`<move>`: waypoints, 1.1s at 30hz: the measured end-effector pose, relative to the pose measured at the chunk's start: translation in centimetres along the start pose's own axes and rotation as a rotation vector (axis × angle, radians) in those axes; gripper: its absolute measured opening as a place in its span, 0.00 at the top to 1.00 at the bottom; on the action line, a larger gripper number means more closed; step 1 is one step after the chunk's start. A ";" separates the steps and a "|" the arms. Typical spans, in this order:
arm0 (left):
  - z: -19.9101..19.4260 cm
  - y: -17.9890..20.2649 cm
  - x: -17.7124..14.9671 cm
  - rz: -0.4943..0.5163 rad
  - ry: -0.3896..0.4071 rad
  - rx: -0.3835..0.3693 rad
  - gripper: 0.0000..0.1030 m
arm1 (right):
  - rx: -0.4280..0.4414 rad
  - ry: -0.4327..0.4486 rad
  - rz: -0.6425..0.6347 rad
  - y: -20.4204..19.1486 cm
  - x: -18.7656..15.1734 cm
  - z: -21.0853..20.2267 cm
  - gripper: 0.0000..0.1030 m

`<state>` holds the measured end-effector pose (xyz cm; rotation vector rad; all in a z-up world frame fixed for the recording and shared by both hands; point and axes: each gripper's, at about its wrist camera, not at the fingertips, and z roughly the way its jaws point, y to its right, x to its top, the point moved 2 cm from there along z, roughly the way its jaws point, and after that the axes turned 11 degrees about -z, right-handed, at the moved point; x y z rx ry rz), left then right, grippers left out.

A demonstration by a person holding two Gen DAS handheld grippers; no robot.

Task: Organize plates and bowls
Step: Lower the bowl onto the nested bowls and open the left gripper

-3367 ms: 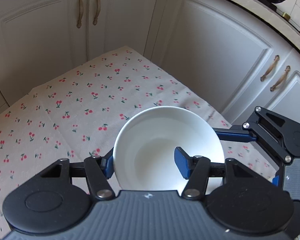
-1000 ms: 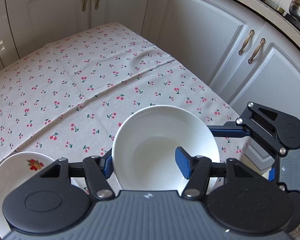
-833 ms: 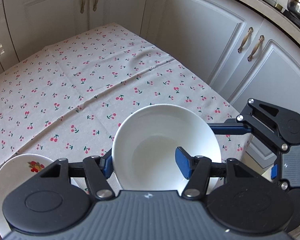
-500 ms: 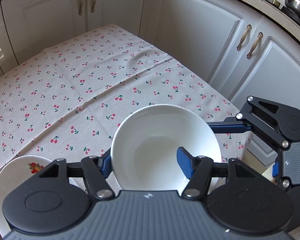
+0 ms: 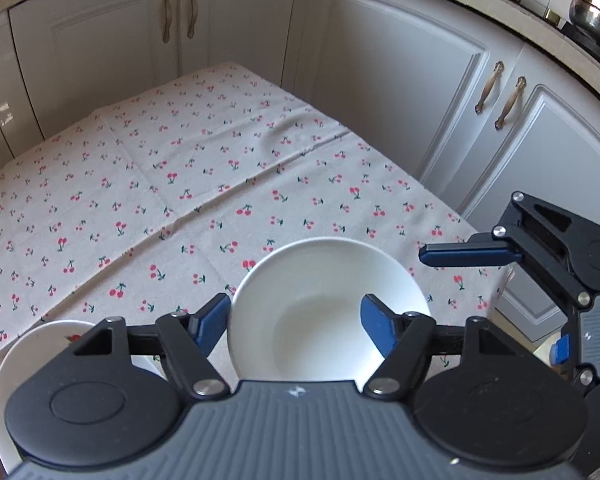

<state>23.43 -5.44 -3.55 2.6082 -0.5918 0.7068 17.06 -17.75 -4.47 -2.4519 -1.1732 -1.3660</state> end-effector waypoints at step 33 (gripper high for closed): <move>-5.3 -0.4 -9.6 0.094 0.311 0.020 0.10 | -0.010 -0.047 0.001 1.5 -1.8 -1.1 0.00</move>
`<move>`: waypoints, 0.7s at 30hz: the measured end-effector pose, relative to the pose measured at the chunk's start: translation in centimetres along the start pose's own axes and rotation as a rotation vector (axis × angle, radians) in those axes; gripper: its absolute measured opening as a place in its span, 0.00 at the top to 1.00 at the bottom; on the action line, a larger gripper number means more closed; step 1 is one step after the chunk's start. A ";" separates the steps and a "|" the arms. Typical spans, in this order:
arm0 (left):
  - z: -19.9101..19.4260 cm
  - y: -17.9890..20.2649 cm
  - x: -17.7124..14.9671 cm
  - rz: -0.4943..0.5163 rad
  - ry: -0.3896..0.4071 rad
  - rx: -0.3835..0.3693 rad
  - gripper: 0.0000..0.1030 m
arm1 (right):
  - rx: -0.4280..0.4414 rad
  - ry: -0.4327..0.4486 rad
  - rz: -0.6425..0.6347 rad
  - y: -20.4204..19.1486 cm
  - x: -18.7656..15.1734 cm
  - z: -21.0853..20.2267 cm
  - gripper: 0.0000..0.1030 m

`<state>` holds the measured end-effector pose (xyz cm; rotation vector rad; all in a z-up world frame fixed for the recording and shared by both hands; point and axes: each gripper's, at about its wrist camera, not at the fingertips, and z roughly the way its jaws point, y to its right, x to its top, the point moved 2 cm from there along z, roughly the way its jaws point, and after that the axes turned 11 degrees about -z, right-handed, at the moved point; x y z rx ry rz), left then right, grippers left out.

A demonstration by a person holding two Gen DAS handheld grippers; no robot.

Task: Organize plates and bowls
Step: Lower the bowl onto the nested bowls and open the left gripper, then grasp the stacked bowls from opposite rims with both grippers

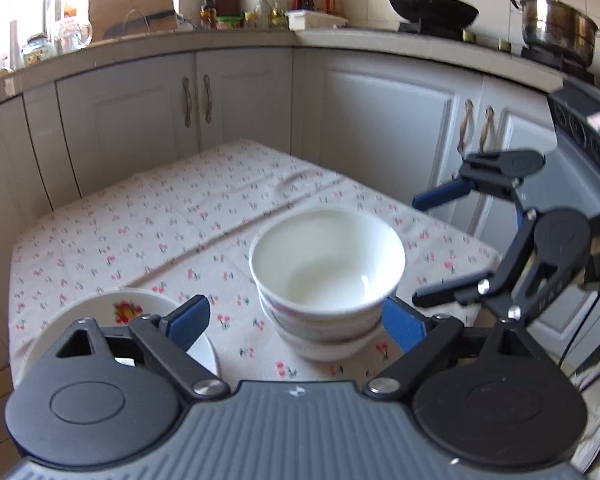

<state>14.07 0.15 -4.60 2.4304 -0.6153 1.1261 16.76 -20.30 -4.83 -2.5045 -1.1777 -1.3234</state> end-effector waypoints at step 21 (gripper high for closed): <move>6.1 -0.1 -1.6 0.214 -0.208 -0.075 0.10 | 0.150 -0.145 -0.103 -0.1 -1.7 6.1 0.01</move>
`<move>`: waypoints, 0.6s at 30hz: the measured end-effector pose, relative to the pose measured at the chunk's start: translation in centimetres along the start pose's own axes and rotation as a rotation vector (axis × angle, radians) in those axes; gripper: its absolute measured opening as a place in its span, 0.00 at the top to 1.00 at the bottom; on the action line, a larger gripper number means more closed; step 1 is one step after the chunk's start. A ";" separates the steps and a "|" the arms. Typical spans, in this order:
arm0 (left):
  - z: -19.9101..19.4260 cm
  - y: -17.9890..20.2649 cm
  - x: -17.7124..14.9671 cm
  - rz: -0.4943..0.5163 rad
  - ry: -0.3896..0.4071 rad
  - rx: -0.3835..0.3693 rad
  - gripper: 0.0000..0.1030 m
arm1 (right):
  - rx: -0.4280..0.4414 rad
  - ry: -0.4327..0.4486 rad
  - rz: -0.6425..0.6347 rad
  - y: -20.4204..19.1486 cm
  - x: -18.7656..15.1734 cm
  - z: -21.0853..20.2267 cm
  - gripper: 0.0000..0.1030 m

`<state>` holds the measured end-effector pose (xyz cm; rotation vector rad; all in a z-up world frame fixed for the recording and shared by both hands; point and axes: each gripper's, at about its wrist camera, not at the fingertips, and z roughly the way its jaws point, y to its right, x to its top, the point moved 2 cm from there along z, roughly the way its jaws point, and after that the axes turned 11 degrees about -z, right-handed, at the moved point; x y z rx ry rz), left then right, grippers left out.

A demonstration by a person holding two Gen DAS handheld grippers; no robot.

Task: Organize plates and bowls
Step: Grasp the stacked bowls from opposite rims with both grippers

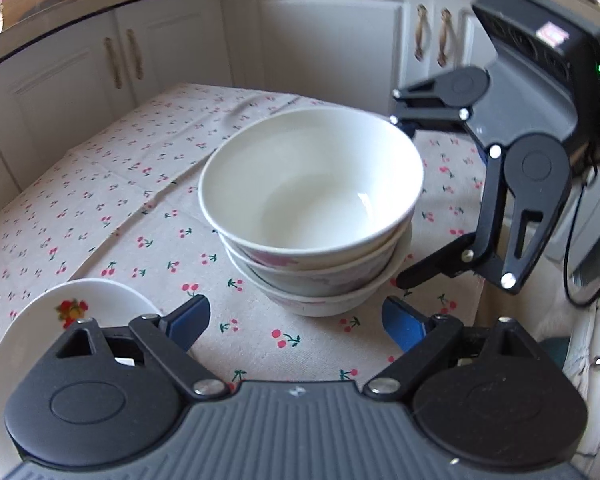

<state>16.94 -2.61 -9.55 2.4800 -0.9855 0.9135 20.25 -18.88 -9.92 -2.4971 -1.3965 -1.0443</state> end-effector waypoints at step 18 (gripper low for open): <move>3.1 -1.7 2.2 0.147 -0.128 -0.186 0.16 | 0.267 -0.042 -0.280 1.7 2.5 2.0 0.08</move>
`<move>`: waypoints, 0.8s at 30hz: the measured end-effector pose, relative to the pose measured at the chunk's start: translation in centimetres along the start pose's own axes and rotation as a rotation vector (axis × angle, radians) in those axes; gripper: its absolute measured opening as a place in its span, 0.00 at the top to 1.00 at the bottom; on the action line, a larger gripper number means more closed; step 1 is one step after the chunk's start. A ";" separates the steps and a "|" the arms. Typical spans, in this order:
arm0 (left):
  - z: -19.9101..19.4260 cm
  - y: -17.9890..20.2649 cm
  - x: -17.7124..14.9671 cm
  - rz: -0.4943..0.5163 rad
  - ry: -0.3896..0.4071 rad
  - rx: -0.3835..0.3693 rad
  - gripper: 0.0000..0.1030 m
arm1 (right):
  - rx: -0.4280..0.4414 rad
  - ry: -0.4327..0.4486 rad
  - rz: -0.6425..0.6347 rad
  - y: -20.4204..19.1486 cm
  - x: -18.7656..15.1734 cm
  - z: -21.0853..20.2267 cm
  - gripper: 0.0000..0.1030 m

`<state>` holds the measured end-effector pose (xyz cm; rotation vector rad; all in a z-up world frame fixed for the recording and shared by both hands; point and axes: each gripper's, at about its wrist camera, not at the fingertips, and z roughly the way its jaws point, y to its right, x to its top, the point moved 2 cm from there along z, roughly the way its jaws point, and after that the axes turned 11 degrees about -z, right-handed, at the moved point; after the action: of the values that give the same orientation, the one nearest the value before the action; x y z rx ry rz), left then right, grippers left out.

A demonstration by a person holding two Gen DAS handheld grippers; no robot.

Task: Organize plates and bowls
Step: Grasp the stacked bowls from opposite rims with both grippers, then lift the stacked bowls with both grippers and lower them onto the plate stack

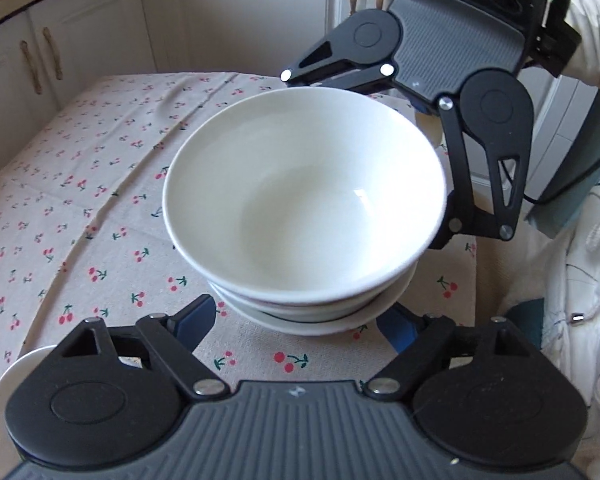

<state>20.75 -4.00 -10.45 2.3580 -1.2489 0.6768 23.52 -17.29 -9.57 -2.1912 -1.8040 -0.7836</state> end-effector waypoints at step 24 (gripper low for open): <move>-1.2 0.2 0.5 0.026 0.004 -0.041 0.26 | 0.047 -0.034 -0.025 -0.1 1.3 -0.8 0.18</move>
<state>20.57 -3.81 -9.18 2.3104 -1.2817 0.6575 23.36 -16.55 -8.28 -2.1694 -1.8491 -0.7059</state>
